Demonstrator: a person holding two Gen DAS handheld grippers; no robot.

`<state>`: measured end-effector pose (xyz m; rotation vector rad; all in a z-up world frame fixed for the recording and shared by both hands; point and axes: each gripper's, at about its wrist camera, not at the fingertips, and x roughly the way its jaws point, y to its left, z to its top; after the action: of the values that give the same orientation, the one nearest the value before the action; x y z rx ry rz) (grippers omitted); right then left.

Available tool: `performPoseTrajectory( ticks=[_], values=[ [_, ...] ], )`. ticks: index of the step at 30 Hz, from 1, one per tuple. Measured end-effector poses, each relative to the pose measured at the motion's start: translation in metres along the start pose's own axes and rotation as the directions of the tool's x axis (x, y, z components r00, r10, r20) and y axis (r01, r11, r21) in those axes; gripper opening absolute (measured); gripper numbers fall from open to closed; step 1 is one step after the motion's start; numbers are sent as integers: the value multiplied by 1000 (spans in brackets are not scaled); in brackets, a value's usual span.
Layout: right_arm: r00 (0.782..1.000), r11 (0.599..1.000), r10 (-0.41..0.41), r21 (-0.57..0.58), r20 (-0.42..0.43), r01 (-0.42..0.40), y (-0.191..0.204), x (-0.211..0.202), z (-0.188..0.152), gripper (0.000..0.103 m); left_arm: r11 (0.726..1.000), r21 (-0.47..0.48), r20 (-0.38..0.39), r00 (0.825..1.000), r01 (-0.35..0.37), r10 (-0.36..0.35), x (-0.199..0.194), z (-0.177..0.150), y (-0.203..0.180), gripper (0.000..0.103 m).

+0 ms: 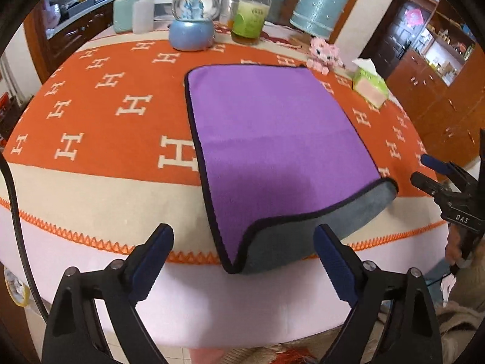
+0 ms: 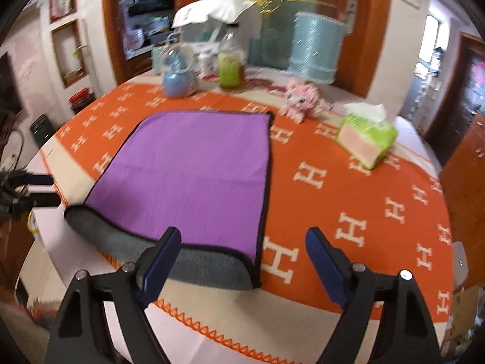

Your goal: Fold towel

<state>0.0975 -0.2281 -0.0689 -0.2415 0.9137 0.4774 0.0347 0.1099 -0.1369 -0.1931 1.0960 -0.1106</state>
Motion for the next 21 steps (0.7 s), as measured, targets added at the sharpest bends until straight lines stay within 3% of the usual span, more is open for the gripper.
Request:
performPoseTrajectory(
  ticks=[2,6,11,16,21],
  values=[
    [998,999,50,-11,-33,-50,-3,10,-5,73,1000,13,-10,1000,-3,3,6,-1,-3,92],
    [989,992,124,-16,-85,-126,-10,26,-11,66,998,62,-39,999,25,-23,18,1,-9,80],
    [967,975,214,-24,-135,-219,-16,41,-13,56,995,83,-65,996,63,-58,27,4,-12,80],
    [943,958,274,-39,-188,-285,-21,53,-12,40,989,93,-117,988,111,-100,38,4,-11,66],
    [918,941,315,-48,-240,-335,-24,64,-14,39,983,99,-160,977,155,-138,46,3,-13,65]
  ],
)
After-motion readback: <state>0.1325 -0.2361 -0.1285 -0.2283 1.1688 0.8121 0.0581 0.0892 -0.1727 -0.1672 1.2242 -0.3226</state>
